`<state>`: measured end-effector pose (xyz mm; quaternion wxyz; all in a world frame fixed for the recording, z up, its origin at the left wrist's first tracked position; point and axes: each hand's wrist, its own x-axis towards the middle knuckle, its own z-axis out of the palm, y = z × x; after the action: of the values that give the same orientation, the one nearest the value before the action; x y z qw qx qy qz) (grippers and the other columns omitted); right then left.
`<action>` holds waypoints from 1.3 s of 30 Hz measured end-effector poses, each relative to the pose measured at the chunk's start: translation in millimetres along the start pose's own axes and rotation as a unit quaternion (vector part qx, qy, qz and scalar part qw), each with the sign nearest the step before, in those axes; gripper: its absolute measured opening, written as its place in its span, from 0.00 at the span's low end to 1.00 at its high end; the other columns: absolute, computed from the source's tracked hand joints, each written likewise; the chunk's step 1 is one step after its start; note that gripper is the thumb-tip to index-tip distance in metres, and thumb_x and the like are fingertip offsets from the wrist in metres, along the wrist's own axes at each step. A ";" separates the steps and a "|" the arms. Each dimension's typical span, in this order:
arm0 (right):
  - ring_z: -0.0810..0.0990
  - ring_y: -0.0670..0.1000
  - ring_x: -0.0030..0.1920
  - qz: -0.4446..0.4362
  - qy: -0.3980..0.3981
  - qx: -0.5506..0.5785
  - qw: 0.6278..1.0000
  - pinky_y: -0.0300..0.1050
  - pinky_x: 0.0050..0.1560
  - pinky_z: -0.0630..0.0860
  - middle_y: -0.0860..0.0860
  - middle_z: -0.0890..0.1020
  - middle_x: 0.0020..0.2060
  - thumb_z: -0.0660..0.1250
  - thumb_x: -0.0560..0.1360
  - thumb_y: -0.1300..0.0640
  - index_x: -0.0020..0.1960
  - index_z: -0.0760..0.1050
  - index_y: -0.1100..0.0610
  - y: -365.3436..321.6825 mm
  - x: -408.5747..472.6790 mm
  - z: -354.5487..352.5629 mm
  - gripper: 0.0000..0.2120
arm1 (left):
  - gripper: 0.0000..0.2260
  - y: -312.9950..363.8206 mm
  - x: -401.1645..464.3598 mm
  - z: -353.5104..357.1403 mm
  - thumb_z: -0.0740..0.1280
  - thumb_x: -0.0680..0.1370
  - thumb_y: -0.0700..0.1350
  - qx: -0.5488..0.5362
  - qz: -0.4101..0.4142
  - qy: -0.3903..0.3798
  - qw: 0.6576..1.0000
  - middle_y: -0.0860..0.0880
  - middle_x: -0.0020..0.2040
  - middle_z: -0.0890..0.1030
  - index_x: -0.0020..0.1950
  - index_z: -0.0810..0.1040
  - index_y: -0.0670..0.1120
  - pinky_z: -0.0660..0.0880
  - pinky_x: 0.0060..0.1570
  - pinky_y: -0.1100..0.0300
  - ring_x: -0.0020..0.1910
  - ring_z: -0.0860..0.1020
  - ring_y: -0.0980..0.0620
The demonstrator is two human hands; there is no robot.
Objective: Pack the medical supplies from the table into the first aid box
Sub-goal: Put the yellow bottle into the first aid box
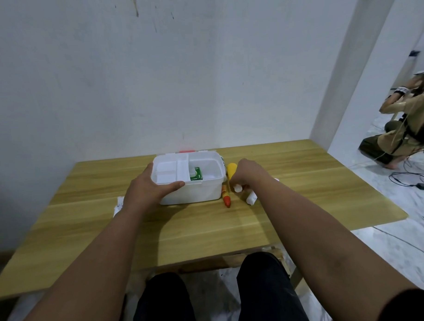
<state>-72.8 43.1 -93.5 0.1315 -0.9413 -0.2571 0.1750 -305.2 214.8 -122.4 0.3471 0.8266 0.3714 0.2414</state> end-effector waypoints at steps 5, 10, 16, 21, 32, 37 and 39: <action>0.88 0.55 0.36 -0.002 0.079 0.033 0.996 0.50 0.45 0.86 0.55 0.86 0.36 0.71 0.71 0.61 0.46 0.79 0.61 4.6 6.6 -17.6 0.06 | 0.50 1.2 -1.6 -1.9 0.74 0.57 0.77 -0.007 0.007 -0.004 1.000 0.54 0.67 0.80 0.75 0.71 0.58 0.78 0.60 0.45 0.64 0.77 0.48; 0.82 0.50 0.25 0.008 0.167 0.071 0.983 0.41 0.25 0.76 0.54 0.83 0.29 0.73 0.73 0.65 0.41 0.75 0.61 9.3 11.2 -51.7 0.07 | 0.47 2.1 -2.0 -0.3 0.76 0.60 0.73 -0.014 0.018 -0.001 1.000 0.53 0.68 0.79 0.76 0.69 0.59 0.77 0.58 0.49 0.65 0.76 0.47; 0.85 0.54 0.49 -0.117 0.292 0.179 0.932 0.48 0.54 0.82 0.53 0.87 0.50 0.69 0.72 0.64 0.53 0.85 0.57 -11.5 12.5 -85.1 0.12 | 0.47 1.1 -0.8 1.1 0.76 0.60 0.73 -0.022 0.018 0.004 1.000 0.53 0.67 0.80 0.76 0.70 0.58 0.77 0.55 0.51 0.63 0.77 0.48; 0.84 0.52 0.53 -0.232 0.285 0.166 0.915 0.46 0.55 0.80 0.52 0.87 0.52 0.68 0.72 0.60 0.54 0.85 0.55 -60.6 -3.8 -95.8 0.13 | 0.43 -0.3 -0.9 4.0 0.78 0.64 0.69 -0.024 0.023 0.009 0.999 0.54 0.68 0.79 0.76 0.70 0.58 0.75 0.52 0.52 0.62 0.76 0.49; 0.85 0.55 0.54 -0.250 0.153 -0.014 0.956 0.47 0.52 0.82 0.54 0.86 0.53 0.72 0.73 0.66 0.55 0.86 0.58 -92.4 8.0 -46.6 0.12 | 0.55 -2.2 2.1 2.8 0.76 0.58 0.75 -0.011 -0.008 -0.011 1.000 0.52 0.73 0.76 0.80 0.64 0.56 0.78 0.62 0.44 0.69 0.74 0.45; 0.83 0.54 0.57 -0.243 0.133 -0.020 0.961 0.42 0.49 0.76 0.53 0.85 0.57 0.71 0.74 0.67 0.57 0.85 0.57 -82.3 21.7 -22.9 0.14 | 0.52 -2.4 2.9 4.8 0.77 0.60 0.73 -0.012 -0.005 -0.008 1.000 0.52 0.73 0.75 0.80 0.64 0.57 0.78 0.61 0.45 0.70 0.73 0.45; 0.83 0.53 0.59 -0.244 0.129 -0.009 0.961 0.41 0.50 0.76 0.52 0.84 0.60 0.72 0.74 0.65 0.60 0.85 0.57 -80.4 23.5 -21.3 0.15 | 0.53 -3.5 3.4 4.9 0.76 0.60 0.74 -0.010 -0.007 -0.008 1.000 0.52 0.73 0.75 0.80 0.64 0.57 0.79 0.61 0.45 0.70 0.74 0.45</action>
<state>-80.7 119.1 -53.3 0.1941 -0.8658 -0.4610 0.0121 -301.4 217.2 -127.7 0.3598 0.8224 0.3722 0.2358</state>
